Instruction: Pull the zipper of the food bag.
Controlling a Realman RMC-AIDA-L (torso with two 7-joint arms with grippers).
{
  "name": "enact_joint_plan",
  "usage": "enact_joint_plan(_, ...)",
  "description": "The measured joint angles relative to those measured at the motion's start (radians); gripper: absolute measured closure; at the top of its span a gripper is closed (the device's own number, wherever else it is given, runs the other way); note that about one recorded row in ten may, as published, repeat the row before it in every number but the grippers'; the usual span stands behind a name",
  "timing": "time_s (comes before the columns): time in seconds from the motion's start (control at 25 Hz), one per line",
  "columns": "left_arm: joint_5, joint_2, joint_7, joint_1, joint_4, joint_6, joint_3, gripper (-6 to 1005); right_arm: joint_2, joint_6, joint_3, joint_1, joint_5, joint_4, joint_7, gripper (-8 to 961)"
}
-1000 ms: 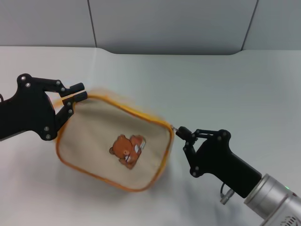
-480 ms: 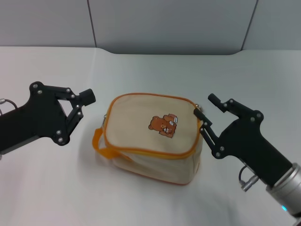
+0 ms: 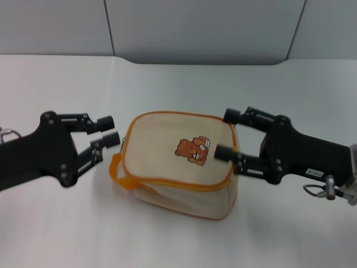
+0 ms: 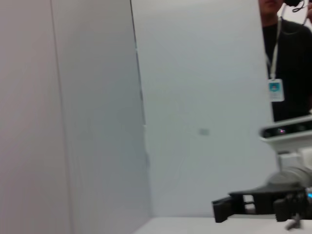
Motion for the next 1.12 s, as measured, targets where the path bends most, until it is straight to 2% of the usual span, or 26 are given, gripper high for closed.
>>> enact_joint_plan(0.12,0.018,0.005,-0.027,0.007,0.006,0.027,0.004,828,-0.002,-0.08,-0.115,0.055,-0.015,-0.092,0.142,161)
enact_joint_plan(0.16,0.034,0.007,-0.036,0.012,0.006,0.043,0.006,798,-0.004,-0.119,-0.183,0.074,-0.014,-0.133,0.195,110)
enact_joint_plan(0.36,0.092,0.004,-0.038,0.047,-0.005,0.056,0.007,602,-0.002,-0.154,-0.261,0.096,-0.013,-0.196,0.256,109)
enact_joint_plan(0.72,0.121,-0.001,0.007,0.114,-0.007,0.078,0.011,296,0.001,-0.144,-0.271,0.089,-0.004,-0.203,0.257,108)
enact_joint_plan(0.96,0.123,-0.005,0.016,0.119,-0.008,0.069,0.011,178,0.003,-0.145,-0.269,0.085,0.001,-0.204,0.266,108)
enact_joint_plan(1.12,0.124,-0.005,0.016,0.119,-0.008,0.068,0.009,178,0.003,-0.145,-0.27,0.079,0.001,-0.204,0.266,108)
